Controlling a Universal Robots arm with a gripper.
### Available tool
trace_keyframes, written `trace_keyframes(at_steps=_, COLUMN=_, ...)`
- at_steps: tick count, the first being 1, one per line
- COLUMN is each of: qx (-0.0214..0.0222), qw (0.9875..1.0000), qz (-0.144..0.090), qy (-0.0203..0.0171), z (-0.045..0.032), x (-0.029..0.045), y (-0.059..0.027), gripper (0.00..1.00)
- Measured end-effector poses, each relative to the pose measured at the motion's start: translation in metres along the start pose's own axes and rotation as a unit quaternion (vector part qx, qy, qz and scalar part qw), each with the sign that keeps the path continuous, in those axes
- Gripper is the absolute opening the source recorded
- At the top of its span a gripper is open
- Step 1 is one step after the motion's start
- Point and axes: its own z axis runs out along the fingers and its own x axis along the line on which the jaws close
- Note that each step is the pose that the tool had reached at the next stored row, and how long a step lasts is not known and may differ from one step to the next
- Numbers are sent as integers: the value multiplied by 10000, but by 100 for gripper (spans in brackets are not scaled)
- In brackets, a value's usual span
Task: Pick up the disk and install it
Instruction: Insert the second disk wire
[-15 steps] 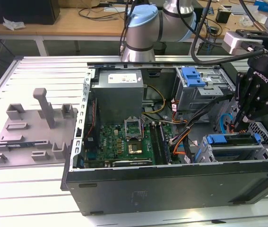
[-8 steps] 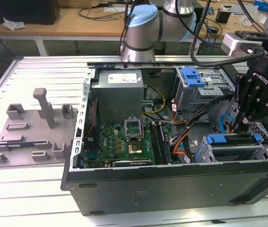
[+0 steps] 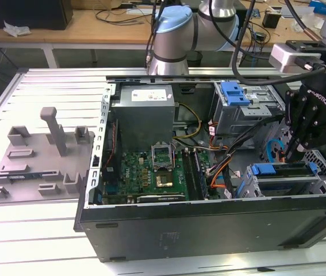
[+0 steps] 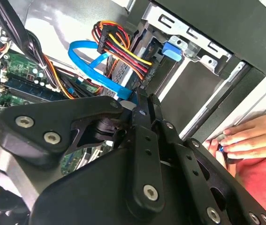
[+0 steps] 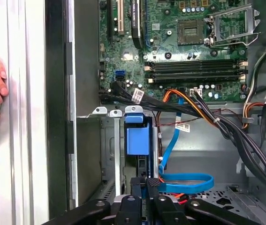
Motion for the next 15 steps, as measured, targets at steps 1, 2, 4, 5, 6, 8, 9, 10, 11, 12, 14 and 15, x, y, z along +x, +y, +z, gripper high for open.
trace_keyframes(at_steps=1, qx=10, qw=10000, qz=-25, qy=-1, z=0, x=2, y=7, gripper=16)
trace_keyframes(at_steps=2, qx=15, qw=10000, qz=-38, qy=-1, z=1, x=3, y=10, gripper=16)
trace_keyframes(at_steps=4, qx=19, qw=10000, qz=-45, qy=-1, z=1, x=2, y=11, gripper=16)
trace_keyframes(at_steps=5, qx=19, qw=10000, qz=-46, qy=0, z=1, x=3, y=12, gripper=16)
trace_keyframes(at_steps=6, qx=19, qw=10000, qz=-46, qy=0, z=1, x=3, y=12, gripper=16)
trace_keyframes(at_steps=8, qx=19, qw=10000, qz=-46, qy=0, z=2, x=2, y=12, gripper=16)
trace_keyframes(at_steps=9, qx=19, qw=10000, qz=-46, qy=-1, z=3, x=2, y=12, gripper=16)
trace_keyframes(at_steps=10, qx=19, qw=10000, qz=-46, qy=-1, z=4, x=2, y=12, gripper=16)
trace_keyframes(at_steps=11, qx=19, qw=10000, qz=-45, qy=0, z=4, x=2, y=11, gripper=16)
trace_keyframes(at_steps=12, qx=19, qw=10000, qz=-45, qy=0, z=5, x=2, y=10, gripper=16)
trace_keyframes(at_steps=14, qx=19, qw=10000, qz=-46, qy=-2, z=7, x=1, y=4, gripper=16)
trace_keyframes(at_steps=15, qx=19, qw=10000, qz=-45, qy=-1, z=7, x=1, y=3, gripper=16)
